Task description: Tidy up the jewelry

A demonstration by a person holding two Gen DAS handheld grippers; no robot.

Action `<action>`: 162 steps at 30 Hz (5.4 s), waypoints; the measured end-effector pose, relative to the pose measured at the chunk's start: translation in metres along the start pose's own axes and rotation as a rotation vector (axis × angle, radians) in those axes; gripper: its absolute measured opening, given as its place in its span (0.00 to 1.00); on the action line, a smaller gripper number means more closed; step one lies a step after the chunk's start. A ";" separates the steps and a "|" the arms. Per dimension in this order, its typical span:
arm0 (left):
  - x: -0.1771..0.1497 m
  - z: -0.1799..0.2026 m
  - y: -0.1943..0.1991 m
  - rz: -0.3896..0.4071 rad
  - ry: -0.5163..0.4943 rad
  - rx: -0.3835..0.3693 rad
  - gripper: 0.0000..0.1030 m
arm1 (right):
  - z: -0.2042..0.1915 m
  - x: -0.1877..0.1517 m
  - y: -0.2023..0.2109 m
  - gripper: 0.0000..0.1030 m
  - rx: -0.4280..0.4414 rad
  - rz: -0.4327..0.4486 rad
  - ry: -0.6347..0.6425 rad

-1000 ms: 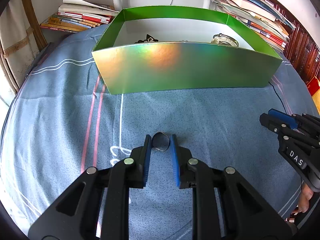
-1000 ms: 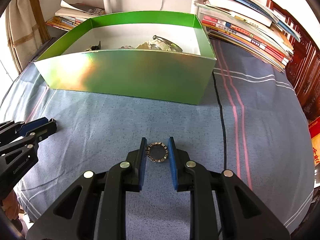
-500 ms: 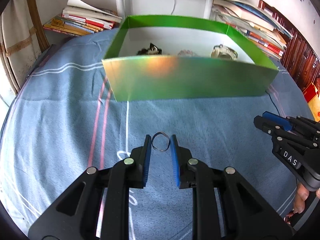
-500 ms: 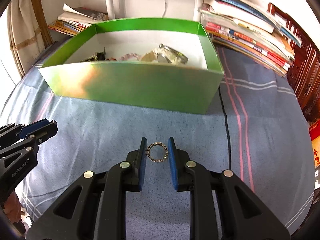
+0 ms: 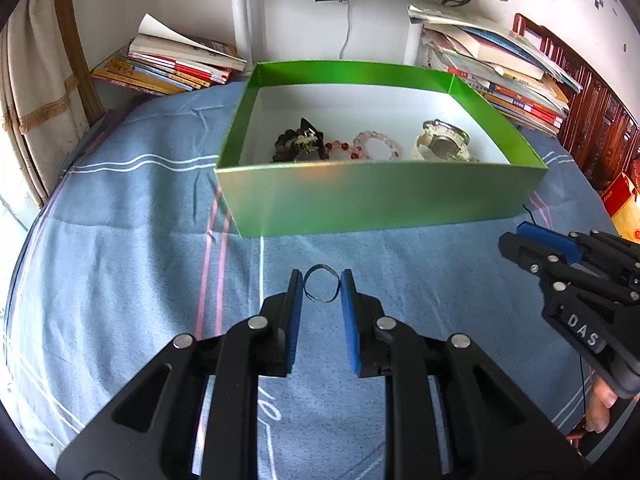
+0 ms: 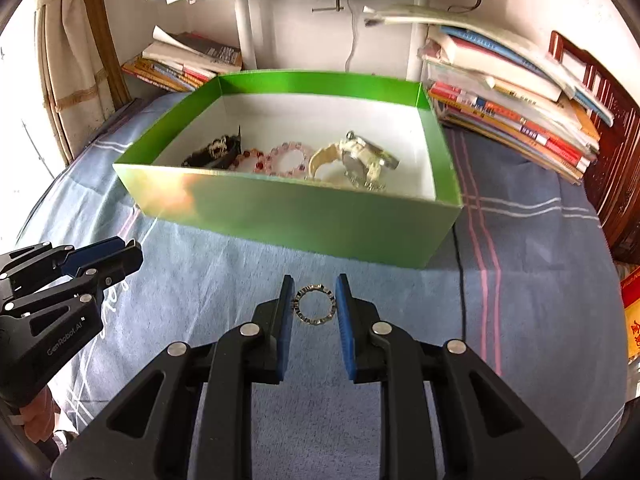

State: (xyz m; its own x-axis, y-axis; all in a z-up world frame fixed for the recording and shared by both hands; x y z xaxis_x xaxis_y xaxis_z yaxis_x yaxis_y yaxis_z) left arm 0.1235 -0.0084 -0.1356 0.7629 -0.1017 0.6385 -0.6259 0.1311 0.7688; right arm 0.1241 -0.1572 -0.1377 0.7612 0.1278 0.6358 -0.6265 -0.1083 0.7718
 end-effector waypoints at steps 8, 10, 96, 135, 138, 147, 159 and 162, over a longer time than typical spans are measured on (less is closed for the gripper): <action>-0.001 0.000 0.000 -0.003 0.004 0.003 0.19 | 0.000 -0.001 0.000 0.21 0.008 0.004 -0.003; 0.000 0.001 0.002 0.001 0.001 0.002 0.19 | 0.000 0.001 0.003 0.21 0.010 0.011 -0.005; 0.046 -0.003 0.129 0.389 -0.004 0.093 0.96 | 0.004 0.047 0.150 0.97 -0.265 0.517 -0.052; 0.052 0.002 0.121 0.375 -0.014 0.079 0.96 | 0.010 0.047 0.142 0.97 -0.264 0.484 -0.069; 0.052 0.002 0.121 0.375 -0.014 0.078 0.96 | 0.010 0.047 0.142 0.97 -0.266 0.483 -0.068; 0.051 0.002 0.121 0.374 -0.015 0.078 0.96 | 0.010 0.047 0.142 0.97 -0.267 0.482 -0.070; 0.051 0.001 0.120 0.373 -0.016 0.078 0.96 | 0.009 0.046 0.141 0.97 -0.267 0.482 -0.074; 0.051 0.002 0.120 0.373 -0.016 0.078 0.96 | 0.009 0.045 0.141 0.97 -0.268 0.482 -0.076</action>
State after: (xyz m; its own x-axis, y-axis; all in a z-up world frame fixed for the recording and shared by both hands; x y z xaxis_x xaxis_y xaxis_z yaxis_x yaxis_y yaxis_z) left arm 0.0864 0.0007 -0.0107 0.4777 -0.0767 0.8752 -0.8713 0.0864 0.4831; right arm 0.0714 -0.1754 -0.0003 0.3820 0.0535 0.9226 -0.9198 0.1190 0.3739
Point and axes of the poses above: each gripper's, at about its wrist camera, not at the fingertips, and y roughly against the way its jaws point, z to its right, x to its top, the point moved 10 cm from there along -y, roughly the way its jaws point, and after that the axes turned 3 degrees about -x, right-handed, at the moved point
